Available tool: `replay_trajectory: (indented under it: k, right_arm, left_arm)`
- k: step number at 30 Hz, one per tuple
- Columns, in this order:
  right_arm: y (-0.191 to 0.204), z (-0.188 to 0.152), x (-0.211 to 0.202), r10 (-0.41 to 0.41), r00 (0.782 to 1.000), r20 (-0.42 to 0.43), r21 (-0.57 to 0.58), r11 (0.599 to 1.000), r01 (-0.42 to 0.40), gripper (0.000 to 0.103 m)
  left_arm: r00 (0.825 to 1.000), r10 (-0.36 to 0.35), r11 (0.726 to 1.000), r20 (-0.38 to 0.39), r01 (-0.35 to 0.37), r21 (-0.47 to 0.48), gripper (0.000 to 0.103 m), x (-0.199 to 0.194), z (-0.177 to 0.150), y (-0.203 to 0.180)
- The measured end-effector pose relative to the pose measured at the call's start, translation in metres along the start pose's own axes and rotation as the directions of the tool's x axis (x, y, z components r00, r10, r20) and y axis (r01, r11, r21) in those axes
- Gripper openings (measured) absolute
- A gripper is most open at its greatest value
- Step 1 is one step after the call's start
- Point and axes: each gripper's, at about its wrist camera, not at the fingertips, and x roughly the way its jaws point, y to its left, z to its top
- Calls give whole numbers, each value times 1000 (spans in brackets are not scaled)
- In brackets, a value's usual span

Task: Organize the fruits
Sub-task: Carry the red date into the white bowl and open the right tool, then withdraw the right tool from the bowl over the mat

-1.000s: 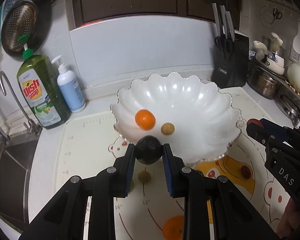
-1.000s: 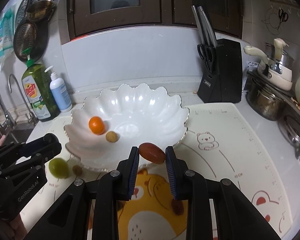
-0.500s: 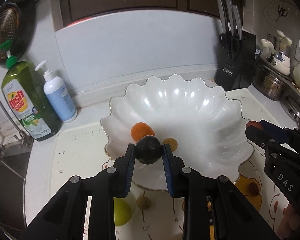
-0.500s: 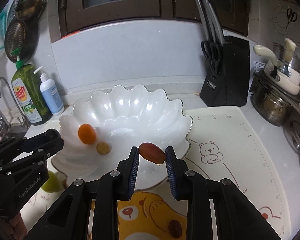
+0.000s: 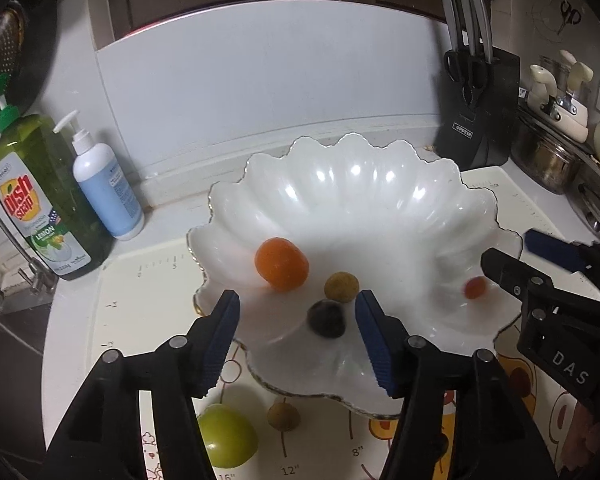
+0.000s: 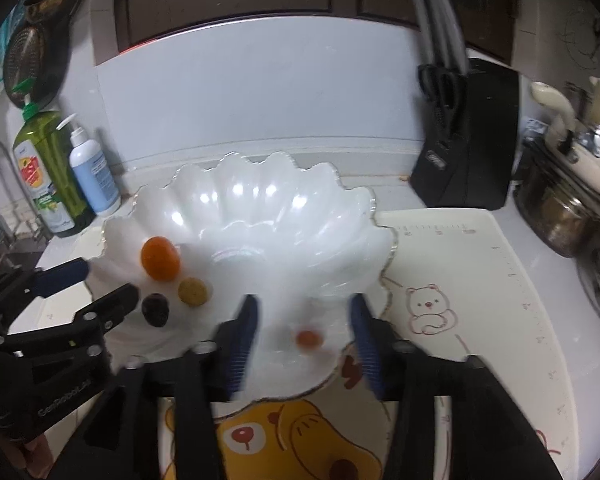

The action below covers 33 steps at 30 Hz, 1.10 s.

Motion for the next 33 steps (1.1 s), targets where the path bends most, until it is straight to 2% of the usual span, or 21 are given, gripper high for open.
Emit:
replay_trajectory:
  k: [2,7,11,15,23,33]
  right_arm:
    - [-1,0,-5,-28,1000,13,0,1000,28,69]
    - [-1,-1,-22,-83,995,47,-9,996,84,78]
    - [-5,-2,-38,-100,992,71,5,995,100,79]
    - [-11,-5,-52,-103,991,80,24,995,101,79]
    - [-18,-20,-72,-105,990,91,41,994,102,79]
    - [-20,-39,-85,-76,992,99,41,997,72,79]
  left_arm:
    - [1000,13,1000,7,-13,-5,67,-4,0,2]
    - [998,48,999,41,-48,-5,75,-20,-3,2]
    - [996,59,998,62,-58,-16,82,-34,-7,1]
    - [995,57,998,78,-56,-22,84,-50,-12,-2]
    - [994,65,998,85,-63,-26,95,-71,-26,-12]
    - [994,75,996,85,-70,-55,96,-85,-41,-18]
